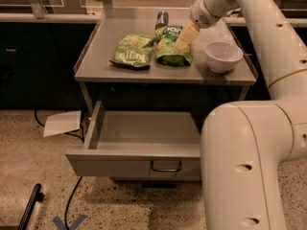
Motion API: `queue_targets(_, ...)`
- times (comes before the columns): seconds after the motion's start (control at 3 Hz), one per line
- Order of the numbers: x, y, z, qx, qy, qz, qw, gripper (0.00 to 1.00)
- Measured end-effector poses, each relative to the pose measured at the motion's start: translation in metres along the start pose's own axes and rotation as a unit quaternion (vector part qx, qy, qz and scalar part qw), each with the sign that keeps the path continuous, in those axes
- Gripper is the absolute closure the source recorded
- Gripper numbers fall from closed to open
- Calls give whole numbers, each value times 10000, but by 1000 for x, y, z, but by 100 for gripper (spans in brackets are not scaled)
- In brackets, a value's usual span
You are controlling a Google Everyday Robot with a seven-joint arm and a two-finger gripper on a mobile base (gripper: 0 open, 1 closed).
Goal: Place green rice chip bag into top drawer
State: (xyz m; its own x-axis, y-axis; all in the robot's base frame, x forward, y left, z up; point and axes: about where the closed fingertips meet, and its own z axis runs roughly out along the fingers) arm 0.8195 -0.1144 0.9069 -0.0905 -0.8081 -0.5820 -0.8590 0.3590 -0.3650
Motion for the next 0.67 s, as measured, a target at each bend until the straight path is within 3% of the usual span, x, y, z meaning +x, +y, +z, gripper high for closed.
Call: queue_targets(0.67,-2,7,24,-232,-132,300,9992,0)
